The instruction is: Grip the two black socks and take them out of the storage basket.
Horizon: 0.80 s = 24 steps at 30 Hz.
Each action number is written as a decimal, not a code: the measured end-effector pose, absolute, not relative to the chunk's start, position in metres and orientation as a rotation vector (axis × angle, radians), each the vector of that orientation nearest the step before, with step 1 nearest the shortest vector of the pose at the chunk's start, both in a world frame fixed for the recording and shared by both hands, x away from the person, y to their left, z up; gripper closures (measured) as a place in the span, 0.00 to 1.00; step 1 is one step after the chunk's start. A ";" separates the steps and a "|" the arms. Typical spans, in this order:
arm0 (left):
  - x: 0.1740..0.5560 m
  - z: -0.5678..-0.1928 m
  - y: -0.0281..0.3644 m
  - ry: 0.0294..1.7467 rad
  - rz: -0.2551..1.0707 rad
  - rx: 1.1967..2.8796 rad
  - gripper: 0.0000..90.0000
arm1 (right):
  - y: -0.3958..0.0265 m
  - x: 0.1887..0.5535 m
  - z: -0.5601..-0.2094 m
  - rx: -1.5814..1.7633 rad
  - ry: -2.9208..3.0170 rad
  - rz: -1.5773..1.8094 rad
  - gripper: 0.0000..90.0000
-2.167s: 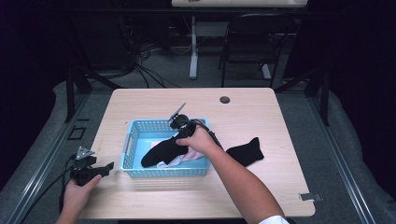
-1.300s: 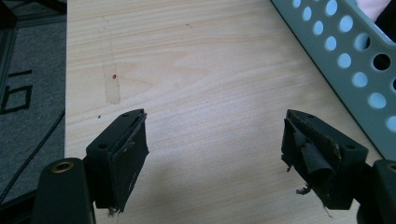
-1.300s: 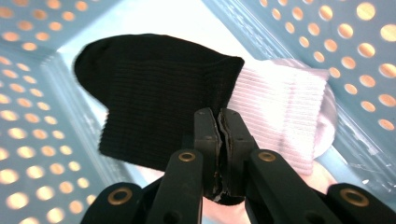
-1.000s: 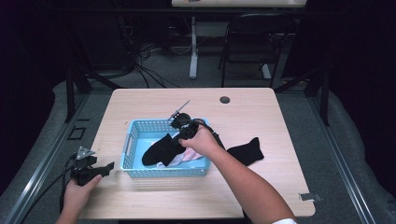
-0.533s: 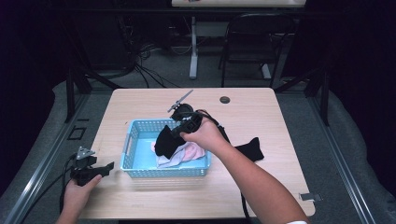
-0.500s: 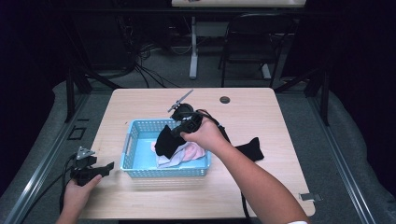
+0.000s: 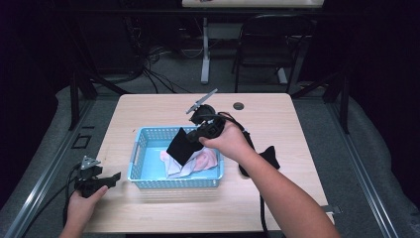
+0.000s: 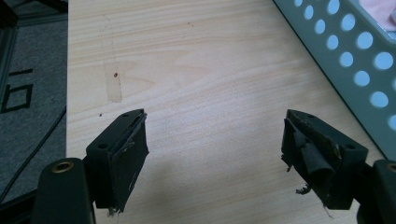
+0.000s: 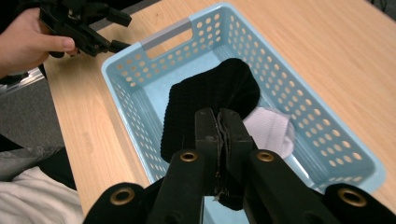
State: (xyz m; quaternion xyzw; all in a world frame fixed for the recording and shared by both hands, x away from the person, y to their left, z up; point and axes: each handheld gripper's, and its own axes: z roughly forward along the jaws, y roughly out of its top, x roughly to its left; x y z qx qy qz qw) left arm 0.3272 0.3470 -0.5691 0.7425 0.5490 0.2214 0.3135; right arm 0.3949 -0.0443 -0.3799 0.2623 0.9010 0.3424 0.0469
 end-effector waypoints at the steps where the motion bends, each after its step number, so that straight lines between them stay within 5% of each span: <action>1: 0.327 -0.569 0.347 1.448 0.584 1.959 0.25 | -0.049 0.393 -0.375 0.798 2.739 1.051 0.98; 24: 0.327 -0.571 0.347 1.458 0.587 1.967 0.25 | -0.170 0.351 -0.341 0.959 2.594 0.966 0.97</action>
